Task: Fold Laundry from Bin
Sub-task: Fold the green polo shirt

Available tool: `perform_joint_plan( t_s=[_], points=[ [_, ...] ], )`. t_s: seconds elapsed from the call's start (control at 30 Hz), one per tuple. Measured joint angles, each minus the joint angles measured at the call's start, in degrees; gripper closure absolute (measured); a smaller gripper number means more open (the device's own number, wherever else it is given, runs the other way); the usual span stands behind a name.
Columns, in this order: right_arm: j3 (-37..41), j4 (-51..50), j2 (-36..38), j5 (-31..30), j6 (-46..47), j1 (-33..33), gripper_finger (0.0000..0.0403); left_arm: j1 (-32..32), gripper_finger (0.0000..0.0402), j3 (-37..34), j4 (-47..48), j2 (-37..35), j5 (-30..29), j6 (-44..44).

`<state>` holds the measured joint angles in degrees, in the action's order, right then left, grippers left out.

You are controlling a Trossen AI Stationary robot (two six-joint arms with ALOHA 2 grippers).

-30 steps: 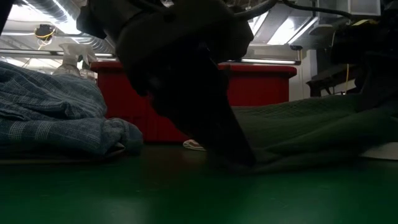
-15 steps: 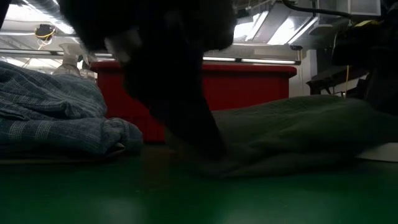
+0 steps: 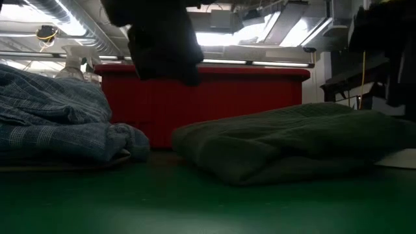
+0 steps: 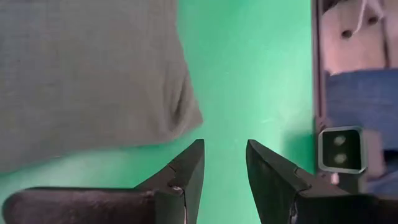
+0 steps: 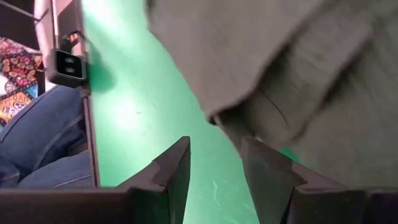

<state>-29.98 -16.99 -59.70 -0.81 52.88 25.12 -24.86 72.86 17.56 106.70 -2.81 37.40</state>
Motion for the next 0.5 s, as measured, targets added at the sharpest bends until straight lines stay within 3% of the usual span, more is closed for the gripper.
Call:
perform_joint_plan(
  t_s=[0.27,0.5],
  points=[
    [-4.8,0.2,0.0,0.0,-7.2,0.0,0.0260,0.7,0.0278,0.0,0.2,0.2,-0.6,11.3],
    [-5.0,-0.6,0.0,0.0,-9.0,0.0,0.0260,1.9,0.0214,0.1,0.9,0.2,-0.9,19.5]
  ],
)
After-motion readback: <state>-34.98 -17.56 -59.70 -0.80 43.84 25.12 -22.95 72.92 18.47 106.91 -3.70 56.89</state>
